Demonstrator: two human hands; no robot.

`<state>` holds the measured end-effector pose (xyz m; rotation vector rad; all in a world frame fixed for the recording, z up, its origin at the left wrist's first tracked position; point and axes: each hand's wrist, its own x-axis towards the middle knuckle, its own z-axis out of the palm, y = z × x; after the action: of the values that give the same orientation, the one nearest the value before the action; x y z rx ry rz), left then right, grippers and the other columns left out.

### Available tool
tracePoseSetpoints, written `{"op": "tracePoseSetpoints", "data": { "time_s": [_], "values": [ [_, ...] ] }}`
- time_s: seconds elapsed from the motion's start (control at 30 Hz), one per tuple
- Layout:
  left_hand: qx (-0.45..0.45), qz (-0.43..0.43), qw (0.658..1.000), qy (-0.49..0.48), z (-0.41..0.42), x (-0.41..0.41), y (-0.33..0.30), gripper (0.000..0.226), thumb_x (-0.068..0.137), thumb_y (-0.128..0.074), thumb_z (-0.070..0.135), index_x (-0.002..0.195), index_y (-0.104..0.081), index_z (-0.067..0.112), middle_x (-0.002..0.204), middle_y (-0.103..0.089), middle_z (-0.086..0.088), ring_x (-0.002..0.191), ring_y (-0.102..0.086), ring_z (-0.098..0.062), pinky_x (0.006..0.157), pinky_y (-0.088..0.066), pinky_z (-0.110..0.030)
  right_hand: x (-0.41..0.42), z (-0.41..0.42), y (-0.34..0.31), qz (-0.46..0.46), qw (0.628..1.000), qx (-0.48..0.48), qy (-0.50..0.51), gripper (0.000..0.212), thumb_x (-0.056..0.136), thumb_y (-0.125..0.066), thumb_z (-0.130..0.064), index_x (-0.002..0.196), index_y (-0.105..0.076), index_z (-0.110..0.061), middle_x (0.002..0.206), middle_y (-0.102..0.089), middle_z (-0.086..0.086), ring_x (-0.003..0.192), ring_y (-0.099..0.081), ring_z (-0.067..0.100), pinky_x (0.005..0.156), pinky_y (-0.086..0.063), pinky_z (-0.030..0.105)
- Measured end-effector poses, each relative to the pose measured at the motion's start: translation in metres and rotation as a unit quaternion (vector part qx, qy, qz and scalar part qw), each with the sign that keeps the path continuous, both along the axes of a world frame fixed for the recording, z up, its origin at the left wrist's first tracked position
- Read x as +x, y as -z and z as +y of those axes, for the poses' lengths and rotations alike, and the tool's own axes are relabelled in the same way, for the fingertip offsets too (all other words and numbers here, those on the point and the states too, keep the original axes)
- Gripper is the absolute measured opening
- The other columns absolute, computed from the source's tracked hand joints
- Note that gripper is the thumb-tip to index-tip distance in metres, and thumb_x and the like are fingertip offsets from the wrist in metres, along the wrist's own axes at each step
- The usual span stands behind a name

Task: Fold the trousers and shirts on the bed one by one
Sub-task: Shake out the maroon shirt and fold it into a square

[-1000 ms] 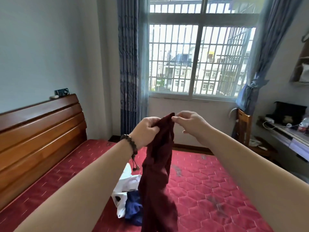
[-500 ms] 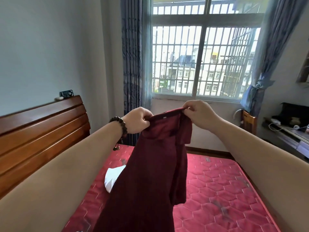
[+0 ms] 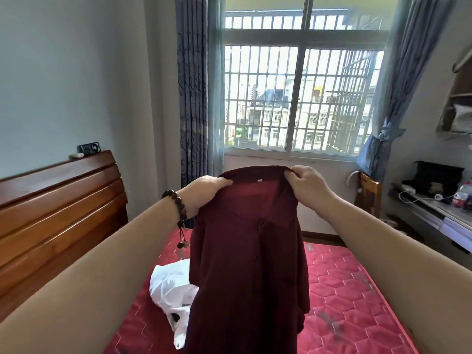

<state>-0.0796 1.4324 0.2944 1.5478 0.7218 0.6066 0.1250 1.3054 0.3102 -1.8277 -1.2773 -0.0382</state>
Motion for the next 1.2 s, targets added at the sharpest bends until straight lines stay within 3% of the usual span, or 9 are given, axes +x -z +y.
{"op": "tracePoseSetpoints", "data": {
  "time_s": [0.13,0.3,0.43,0.53,0.63,0.73,0.93,1.07,1.2],
  "values": [
    [-0.051,-0.075,0.996,0.010,0.001,0.011,-0.006,0.036,0.094,-0.053,0.025,0.071,-0.076,0.011,0.074,-0.072,-0.011,0.063,-0.068,-0.020,0.070,-0.057,-0.039,-0.007,-0.006,0.010,-0.089,0.994,0.058,-0.002,0.005,0.088,-0.061,-0.021,0.091,-0.063,-0.018,0.084,-0.059,-0.003,0.076,-0.054,0.014,0.070,-0.036,0.026],
    [-0.002,-0.048,0.999,0.000,-0.013,0.026,-0.014,0.033,0.097,-0.045,0.025,0.077,-0.064,0.008,0.066,-0.066,-0.011,0.054,-0.063,-0.020,0.054,-0.053,-0.029,-0.051,-0.006,0.038,-0.081,0.978,0.086,-0.170,0.031,0.076,-0.075,-0.044,0.095,-0.065,-0.023,0.094,-0.058,-0.012,0.087,-0.057,0.004,0.077,-0.041,0.013],
    [0.008,-0.037,0.999,-0.004,-0.014,0.027,-0.013,0.033,0.098,-0.042,0.023,0.076,-0.062,0.007,0.065,-0.064,-0.011,0.055,-0.061,-0.020,0.056,-0.052,-0.030,-0.058,0.002,0.053,-0.097,0.983,0.069,-0.139,0.042,0.071,-0.079,-0.045,0.102,-0.066,-0.020,0.099,-0.055,-0.007,0.101,-0.051,0.017,0.090,-0.041,0.030],
    [-0.007,-0.052,0.999,-0.004,-0.012,0.023,-0.011,0.032,0.098,-0.043,0.022,0.079,-0.063,0.006,0.069,-0.066,-0.013,0.060,-0.063,-0.022,0.064,-0.054,-0.034,-0.059,0.008,0.052,-0.035,0.991,0.026,-0.126,0.045,0.069,-0.081,-0.044,0.106,-0.065,-0.024,0.096,-0.051,-0.005,0.094,-0.048,0.015,0.086,-0.040,0.027],
    [-0.021,-0.061,0.998,-0.022,-0.012,0.018,-0.011,0.031,0.098,-0.045,0.021,0.079,-0.063,0.005,0.066,-0.067,-0.012,0.056,-0.065,-0.020,0.056,-0.056,-0.030,-0.058,0.013,0.050,-0.028,0.990,-0.020,-0.134,0.027,0.070,-0.082,-0.038,0.088,-0.068,-0.022,0.096,-0.051,-0.001,0.093,-0.047,0.017,0.083,-0.036,0.025],
    [-0.023,-0.062,0.997,-0.041,-0.009,0.014,-0.013,0.028,0.098,-0.045,0.022,0.084,-0.062,0.004,0.070,-0.066,-0.014,0.063,-0.064,-0.023,0.062,-0.054,-0.033,-0.061,0.011,0.047,-0.078,0.990,0.032,-0.116,0.025,0.074,-0.080,-0.028,0.070,-0.060,-0.014,0.086,-0.054,-0.001,0.087,-0.047,0.017,0.077,-0.036,0.027],
    [-0.042,-0.083,0.993,-0.071,-0.009,0.012,-0.021,0.027,0.096,-0.048,0.023,0.078,-0.059,0.007,0.059,-0.057,-0.010,0.053,-0.055,-0.022,0.059,-0.046,-0.033,-0.093,-0.010,0.054,-0.298,0.943,0.148,-0.023,0.013,0.081,-0.061,-0.014,0.075,-0.050,-0.010,0.057,-0.053,0.001,0.048,-0.049,0.031,0.046,-0.044,0.034],
    [-0.049,-0.082,0.993,-0.075,-0.011,0.017,-0.023,0.027,0.096,-0.048,0.024,0.079,-0.060,0.007,0.063,-0.059,-0.011,0.060,-0.057,-0.024,0.066,-0.046,-0.037,-0.093,-0.012,0.065,-0.290,0.939,0.099,-0.154,0.018,0.092,-0.061,-0.028,0.090,-0.068,-0.011,0.078,-0.063,0.001,0.070,-0.061,0.023,0.065,-0.051,0.038],
    [-0.072,-0.080,0.993,-0.050,-0.011,0.013,-0.023,0.029,0.097,-0.047,0.025,0.082,-0.063,0.006,0.072,-0.065,-0.013,0.070,-0.062,-0.025,0.082,-0.052,-0.041,-0.062,-0.002,0.064,-0.141,0.969,0.198,-0.047,0.023,0.086,-0.068,-0.030,0.105,-0.062,-0.017,0.101,-0.057,-0.001,0.093,-0.056,0.020,0.085,-0.048,0.037]
  ]
}}
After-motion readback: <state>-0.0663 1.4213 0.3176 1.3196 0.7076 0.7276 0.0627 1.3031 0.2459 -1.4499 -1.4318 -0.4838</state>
